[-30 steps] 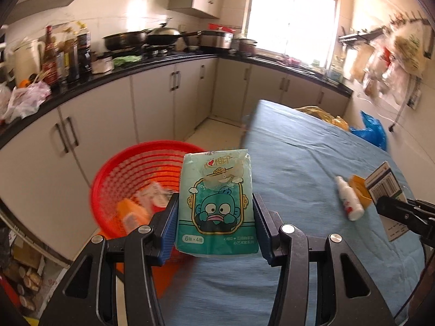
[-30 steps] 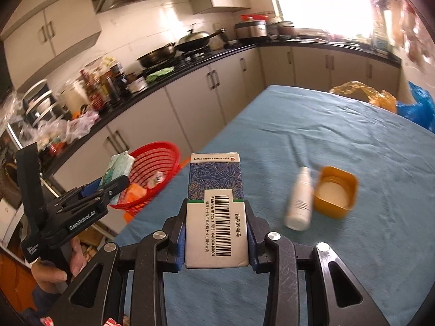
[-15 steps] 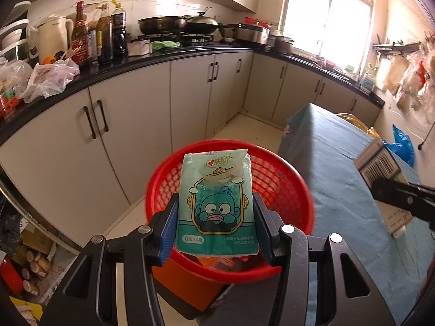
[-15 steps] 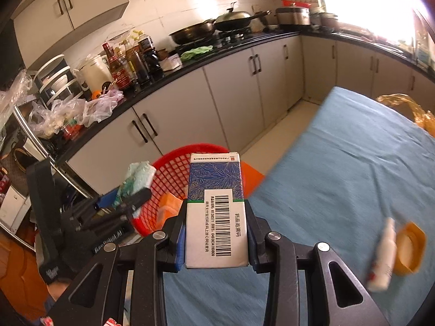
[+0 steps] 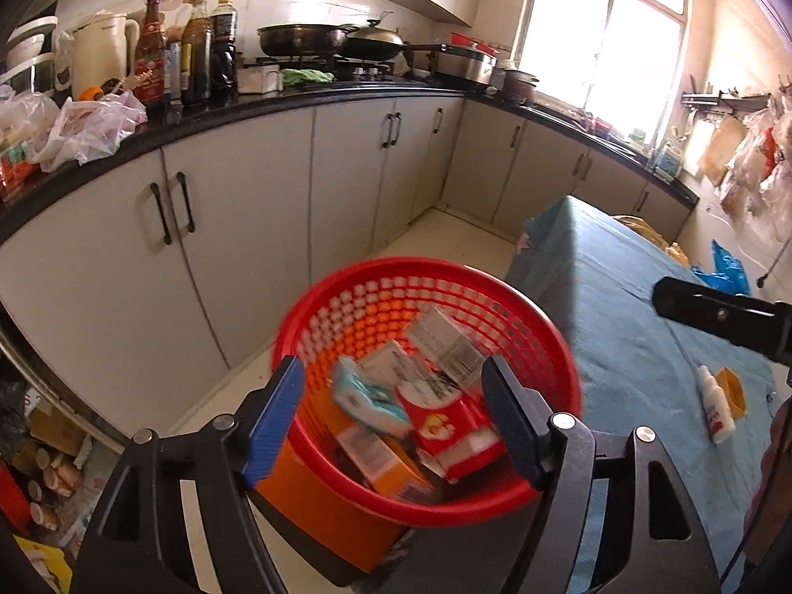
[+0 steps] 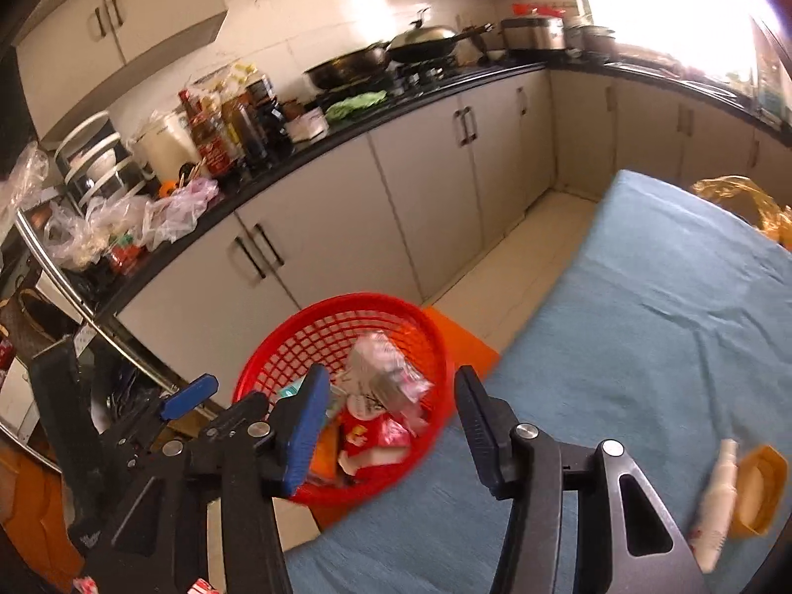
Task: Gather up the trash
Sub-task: 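Open the left tool over the basket while the right tool releases the medicine box into it, then grasp the orange square container rim with the right tool while the left tool moves to the spray bottle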
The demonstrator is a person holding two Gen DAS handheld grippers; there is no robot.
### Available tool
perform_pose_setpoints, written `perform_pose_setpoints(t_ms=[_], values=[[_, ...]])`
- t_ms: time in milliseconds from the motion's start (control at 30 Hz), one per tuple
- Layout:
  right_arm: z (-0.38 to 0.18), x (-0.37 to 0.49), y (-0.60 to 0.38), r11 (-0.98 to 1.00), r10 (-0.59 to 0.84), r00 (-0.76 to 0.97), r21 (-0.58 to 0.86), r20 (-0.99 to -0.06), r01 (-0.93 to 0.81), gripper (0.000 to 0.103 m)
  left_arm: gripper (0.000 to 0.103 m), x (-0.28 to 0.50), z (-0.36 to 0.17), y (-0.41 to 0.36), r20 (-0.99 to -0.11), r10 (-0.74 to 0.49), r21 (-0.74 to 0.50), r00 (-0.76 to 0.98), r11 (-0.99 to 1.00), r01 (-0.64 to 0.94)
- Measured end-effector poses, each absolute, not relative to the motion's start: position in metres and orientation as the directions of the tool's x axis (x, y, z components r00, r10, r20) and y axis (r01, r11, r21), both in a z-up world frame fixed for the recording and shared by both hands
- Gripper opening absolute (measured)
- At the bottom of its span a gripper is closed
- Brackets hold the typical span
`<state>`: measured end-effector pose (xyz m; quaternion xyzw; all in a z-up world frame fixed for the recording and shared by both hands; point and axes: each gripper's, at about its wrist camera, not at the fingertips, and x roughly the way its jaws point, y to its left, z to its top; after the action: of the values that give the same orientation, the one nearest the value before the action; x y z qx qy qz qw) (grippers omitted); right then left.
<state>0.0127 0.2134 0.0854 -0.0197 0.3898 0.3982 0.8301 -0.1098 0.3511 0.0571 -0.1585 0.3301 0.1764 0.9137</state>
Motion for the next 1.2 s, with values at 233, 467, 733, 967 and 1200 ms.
perform_pose_setpoints(t_ms=[233,467,733,967,1200], values=[[0.087,-0.001,0.138,0.746,0.603,0.457,0.259,-0.653,-0.613,0.064,0.075,-0.110,0.062,0.296,-0.654,0.138,-0.180,0.744,0.926,-0.331],[0.080,-0.003,0.050,0.815,0.553,0.522,0.289,-0.650,-0.503,0.065,0.077,-0.097,0.070,0.229,-0.660,0.076,-0.131,0.747,0.968,-0.215],[0.077,0.025,-0.038,0.883,0.469,0.601,0.327,-0.647,-0.337,0.064,0.077,-0.082,0.073,0.157,-0.681,0.025,-0.060,0.732,0.994,-0.090],[0.053,0.072,-0.067,0.923,0.384,0.547,0.317,-0.744,-0.217,0.036,0.078,-0.062,0.072,0.118,-0.707,-0.016,-0.048,0.707,0.998,-0.026],[0.018,0.088,-0.055,0.927,0.373,0.483,0.299,-0.792,-0.226,0.013,0.078,-0.037,0.070,0.103,-0.732,-0.043,-0.073,0.680,0.997,-0.016]])
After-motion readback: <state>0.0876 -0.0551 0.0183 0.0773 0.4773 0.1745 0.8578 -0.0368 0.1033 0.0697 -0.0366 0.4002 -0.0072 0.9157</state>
